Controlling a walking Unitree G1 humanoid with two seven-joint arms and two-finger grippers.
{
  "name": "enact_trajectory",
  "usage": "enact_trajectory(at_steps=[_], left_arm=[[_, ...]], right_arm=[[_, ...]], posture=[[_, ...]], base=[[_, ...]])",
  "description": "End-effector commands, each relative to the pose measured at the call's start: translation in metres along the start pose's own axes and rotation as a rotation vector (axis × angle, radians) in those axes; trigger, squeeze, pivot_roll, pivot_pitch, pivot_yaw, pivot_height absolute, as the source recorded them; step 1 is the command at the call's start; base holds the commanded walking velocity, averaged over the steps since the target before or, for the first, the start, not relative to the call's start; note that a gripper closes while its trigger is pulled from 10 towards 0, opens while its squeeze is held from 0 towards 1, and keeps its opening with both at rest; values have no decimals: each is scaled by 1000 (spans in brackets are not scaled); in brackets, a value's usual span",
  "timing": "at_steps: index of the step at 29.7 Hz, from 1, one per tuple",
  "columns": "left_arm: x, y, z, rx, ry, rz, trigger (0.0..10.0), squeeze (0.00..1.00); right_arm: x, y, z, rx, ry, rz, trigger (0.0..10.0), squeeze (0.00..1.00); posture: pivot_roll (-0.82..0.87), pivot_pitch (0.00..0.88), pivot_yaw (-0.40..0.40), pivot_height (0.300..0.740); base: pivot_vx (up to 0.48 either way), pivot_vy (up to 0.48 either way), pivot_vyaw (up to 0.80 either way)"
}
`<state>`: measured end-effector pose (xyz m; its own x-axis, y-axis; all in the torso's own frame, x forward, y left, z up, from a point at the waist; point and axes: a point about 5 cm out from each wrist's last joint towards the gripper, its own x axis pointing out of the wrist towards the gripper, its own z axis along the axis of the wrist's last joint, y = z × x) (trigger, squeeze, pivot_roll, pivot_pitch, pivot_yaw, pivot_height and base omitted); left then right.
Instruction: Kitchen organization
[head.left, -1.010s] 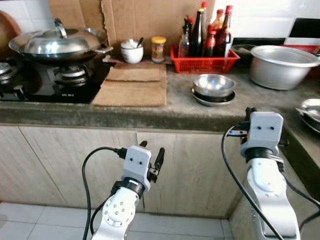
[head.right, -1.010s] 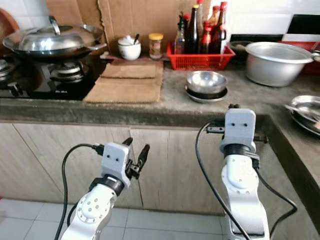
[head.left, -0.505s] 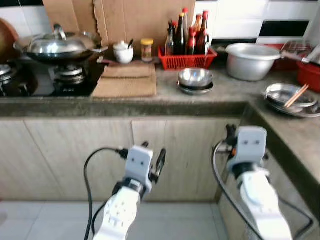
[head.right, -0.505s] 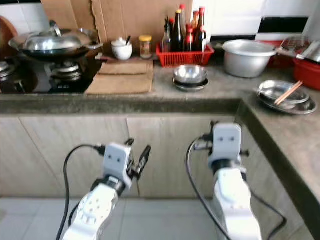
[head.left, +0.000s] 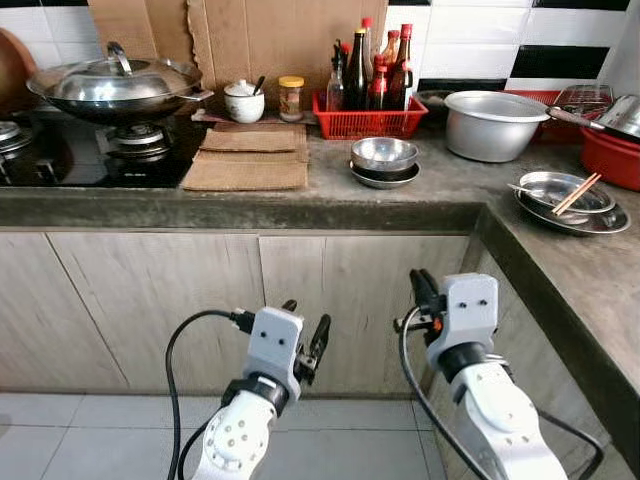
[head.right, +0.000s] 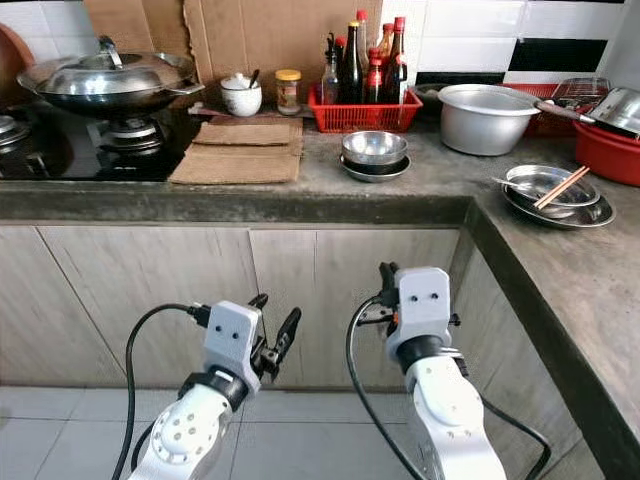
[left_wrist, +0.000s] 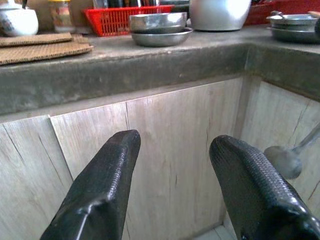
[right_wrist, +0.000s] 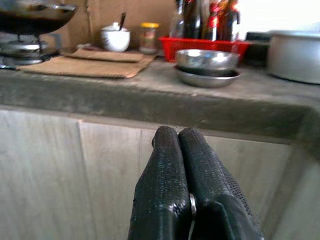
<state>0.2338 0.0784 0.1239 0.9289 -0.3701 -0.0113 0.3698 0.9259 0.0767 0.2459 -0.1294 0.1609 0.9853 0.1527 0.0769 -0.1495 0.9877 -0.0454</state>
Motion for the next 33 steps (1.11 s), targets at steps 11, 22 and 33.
enact_trajectory(at_steps=[11,22,33], left_arm=[[-6,-4,0,-40,8,-13,10000,0],[-8,-6,-1,-53,14,-12,10000,0],[-12,-7,3,-76,-18,-31,10000,0]], right_arm=[[-3,6,-1,9,-12,44,10000,0],[-1,8,2,24,-28,40,10000,0],[-7,9,-4,6,-5,73,10000,0]], posture=[[-9,0,-40,740],[-8,0,-46,740],[-10,0,-41,740]], base=[[0,0,0],[0,0,0],[0,0,0]])
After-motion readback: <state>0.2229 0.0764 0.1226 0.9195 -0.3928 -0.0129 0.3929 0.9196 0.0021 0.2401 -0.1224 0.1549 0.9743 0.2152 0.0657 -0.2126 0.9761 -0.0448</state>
